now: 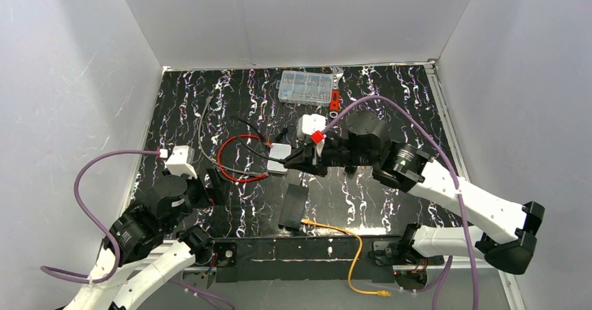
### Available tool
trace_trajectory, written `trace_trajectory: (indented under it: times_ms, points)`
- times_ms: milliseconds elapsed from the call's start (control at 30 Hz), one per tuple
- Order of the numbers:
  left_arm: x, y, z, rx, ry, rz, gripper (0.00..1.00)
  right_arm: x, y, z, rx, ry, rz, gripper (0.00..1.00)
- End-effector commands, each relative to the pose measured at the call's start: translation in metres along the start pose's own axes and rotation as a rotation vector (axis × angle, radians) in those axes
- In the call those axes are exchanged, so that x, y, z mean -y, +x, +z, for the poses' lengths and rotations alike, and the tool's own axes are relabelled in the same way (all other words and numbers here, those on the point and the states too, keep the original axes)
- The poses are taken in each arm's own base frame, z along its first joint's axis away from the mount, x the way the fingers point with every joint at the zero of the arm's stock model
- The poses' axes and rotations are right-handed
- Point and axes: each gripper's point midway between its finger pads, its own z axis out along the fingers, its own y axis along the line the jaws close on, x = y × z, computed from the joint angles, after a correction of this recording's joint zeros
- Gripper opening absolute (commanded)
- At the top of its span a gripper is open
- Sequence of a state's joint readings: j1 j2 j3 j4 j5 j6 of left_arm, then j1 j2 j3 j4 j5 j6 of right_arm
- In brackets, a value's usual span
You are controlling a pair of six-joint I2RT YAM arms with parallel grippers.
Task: Insert the plug into the switch port
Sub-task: Pick up the connector from the center of the board.
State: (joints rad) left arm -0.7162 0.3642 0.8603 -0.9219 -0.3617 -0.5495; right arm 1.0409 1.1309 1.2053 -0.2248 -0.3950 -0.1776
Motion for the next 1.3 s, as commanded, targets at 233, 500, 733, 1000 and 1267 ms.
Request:
trace_trajectory:
  times_ms: [233, 500, 733, 1000, 1267]
  points:
    - [0.040, -0.028, -0.024, -0.044, 0.189, 0.169, 0.98, -0.024, 0.023, -0.054, -0.142, 0.032, 0.131, 0.01]
    - [0.091, -0.026, -0.033, -0.169, 0.457, 0.332, 0.98, -0.046, 0.037, -0.083, -0.261, 0.007, 0.247, 0.01]
    - [0.124, -0.024, -0.045, -0.196, 0.675, 0.438, 0.98, -0.071, 0.033, -0.091, -0.318, -0.113, 0.319, 0.01]
    - [0.150, -0.029, -0.067, -0.108, 0.906, 0.546, 0.98, -0.095, 0.019, -0.090, -0.346, -0.300, 0.352, 0.01]
    - [0.158, -0.018, -0.078, -0.030, 1.060, 0.673, 0.98, -0.110, -0.005, -0.089, -0.307, -0.466, 0.352, 0.01]
